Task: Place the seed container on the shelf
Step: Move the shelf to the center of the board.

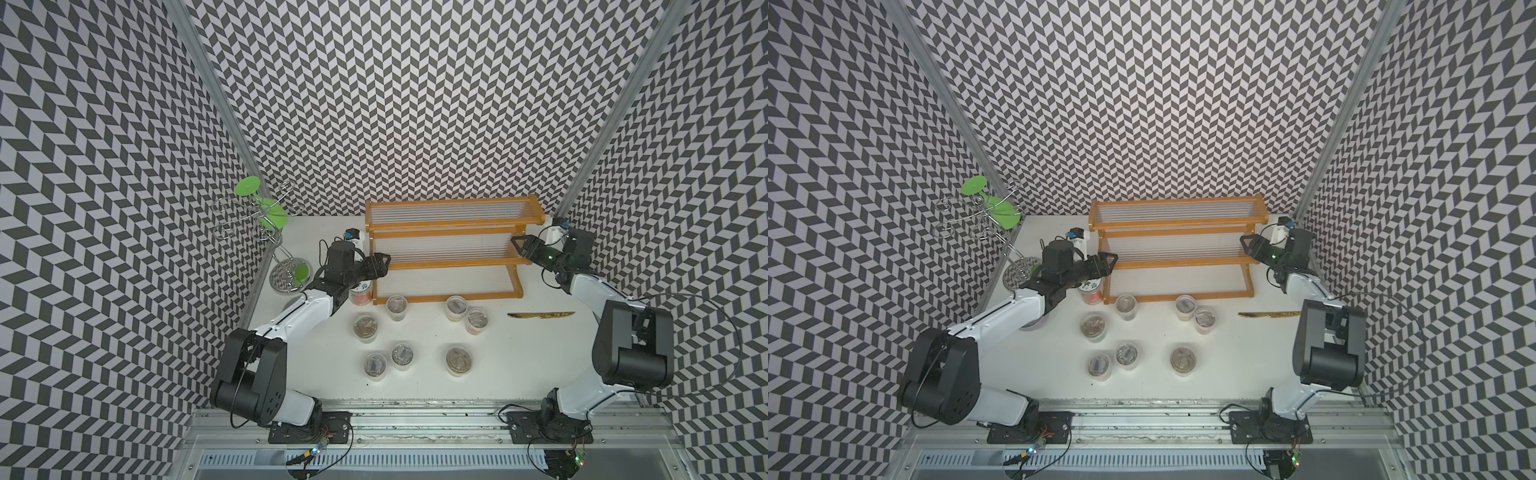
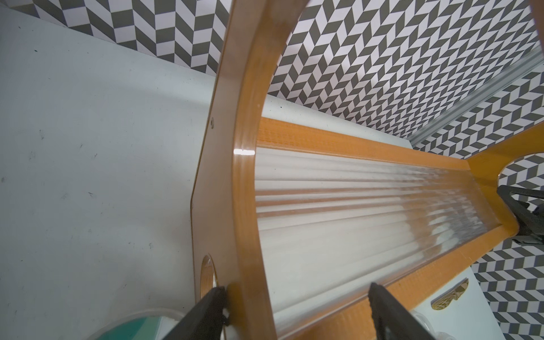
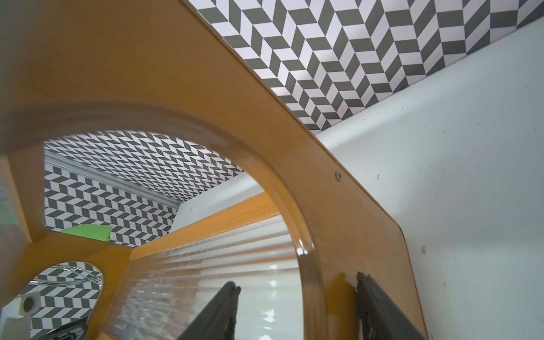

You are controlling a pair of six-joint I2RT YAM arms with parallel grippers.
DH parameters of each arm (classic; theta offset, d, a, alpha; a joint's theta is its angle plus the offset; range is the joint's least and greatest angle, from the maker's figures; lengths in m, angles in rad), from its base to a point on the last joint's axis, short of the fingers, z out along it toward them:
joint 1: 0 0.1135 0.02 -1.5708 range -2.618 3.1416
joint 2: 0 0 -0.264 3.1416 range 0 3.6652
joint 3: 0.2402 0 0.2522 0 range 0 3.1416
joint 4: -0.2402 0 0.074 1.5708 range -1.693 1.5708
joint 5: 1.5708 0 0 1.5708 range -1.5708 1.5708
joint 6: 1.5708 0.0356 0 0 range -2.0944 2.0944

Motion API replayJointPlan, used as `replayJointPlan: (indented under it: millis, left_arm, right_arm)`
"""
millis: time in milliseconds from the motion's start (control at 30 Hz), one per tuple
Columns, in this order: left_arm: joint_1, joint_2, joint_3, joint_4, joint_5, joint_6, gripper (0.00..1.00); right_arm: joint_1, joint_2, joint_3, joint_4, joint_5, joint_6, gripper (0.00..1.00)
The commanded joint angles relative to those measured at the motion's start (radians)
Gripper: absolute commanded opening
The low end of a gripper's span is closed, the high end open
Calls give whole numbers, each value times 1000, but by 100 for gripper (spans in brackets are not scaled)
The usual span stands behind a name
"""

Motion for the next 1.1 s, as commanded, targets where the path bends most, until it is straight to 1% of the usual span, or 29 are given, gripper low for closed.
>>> replayJointPlan:
  millis: [0, 100, 200, 233, 300, 367, 433, 500, 533, 633, 767, 833, 867, 933, 1000, 1067]
  left_arm:
    - [-1, 31, 66, 11, 93, 20, 79]
    - [9, 54, 96, -11, 103, 20, 79]
    - [15, 47, 99, -37, 95, 21, 79]
    - [15, 37, 93, -48, 81, 22, 80]
    - [16, 5, 62, -49, 55, 18, 83]
    - [17, -36, 32, -45, 58, 20, 84]
    - [17, -79, 7, -45, 58, 21, 88]
    - [18, -114, -6, -62, 34, 25, 97]
    - [18, -130, -12, -66, 27, 26, 99]
    - [13, -175, -34, -58, 26, 18, 100]
    - [13, -260, -61, -85, -18, 31, 99]
    - [11, -324, -95, -79, -15, 31, 99]
    - [4, -361, -122, -64, -6, 28, 99]
    - [-27, -433, -183, -40, -2, 21, 100]
    - [-66, -502, -257, -7, -5, 0, 100]
    - [-113, -553, -322, 40, 8, -32, 100]
  right_arm:
    - [38, -70, -5, -45, -13, -6, 66]
    - [37, -92, -2, -84, 17, -14, 69]
    - [26, -121, 7, -145, 102, -19, 70]
    - [20, -134, 7, -160, 139, -14, 72]
    - [0, -164, 6, -197, 196, -8, 74]
    - [-14, -208, 2, -241, 251, -15, 75]
    - [-24, -275, -10, -274, 299, -23, 78]
    - [-26, -345, -33, -298, 333, -35, 79]
    - [-24, -375, -47, -301, 336, -42, 80]
    - [-26, -482, -128, -243, 308, -31, 81]
    - [-15, -618, -213, -254, 215, -3, 81]
    - [19, -671, -268, -266, 196, 4, 79]
    - [55, -694, -297, -276, 205, 2, 79]
    - [141, -722, -335, -308, 248, -3, 78]
    - [241, -739, -362, -338, 320, 4, 78]
    - [317, -742, -393, -359, 380, 21, 75]
